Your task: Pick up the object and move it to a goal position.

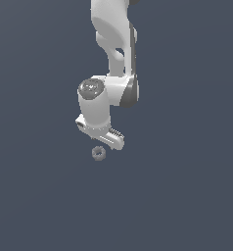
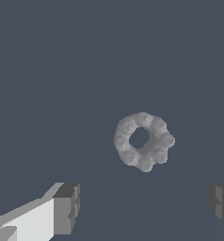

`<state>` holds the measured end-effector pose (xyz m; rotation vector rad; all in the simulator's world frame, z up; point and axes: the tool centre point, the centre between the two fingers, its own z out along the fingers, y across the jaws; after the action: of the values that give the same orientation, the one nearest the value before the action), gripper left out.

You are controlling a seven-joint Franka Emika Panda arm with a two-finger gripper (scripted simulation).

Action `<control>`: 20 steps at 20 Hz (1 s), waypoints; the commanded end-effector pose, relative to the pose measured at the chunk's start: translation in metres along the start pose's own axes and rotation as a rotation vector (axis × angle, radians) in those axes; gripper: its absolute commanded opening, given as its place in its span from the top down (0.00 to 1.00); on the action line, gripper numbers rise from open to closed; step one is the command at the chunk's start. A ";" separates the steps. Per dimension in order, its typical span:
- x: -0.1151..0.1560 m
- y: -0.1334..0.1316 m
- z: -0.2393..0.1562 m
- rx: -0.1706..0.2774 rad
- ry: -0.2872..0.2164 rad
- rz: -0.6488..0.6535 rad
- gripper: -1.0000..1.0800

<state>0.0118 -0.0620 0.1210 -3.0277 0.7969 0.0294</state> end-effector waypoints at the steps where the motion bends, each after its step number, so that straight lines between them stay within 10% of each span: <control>1: 0.006 0.004 0.008 0.000 0.006 0.072 0.04; 20: 0.021 0.015 0.032 -0.003 0.021 0.255 0.04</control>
<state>0.0225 -0.0856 0.0904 -2.9113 1.1801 0.0003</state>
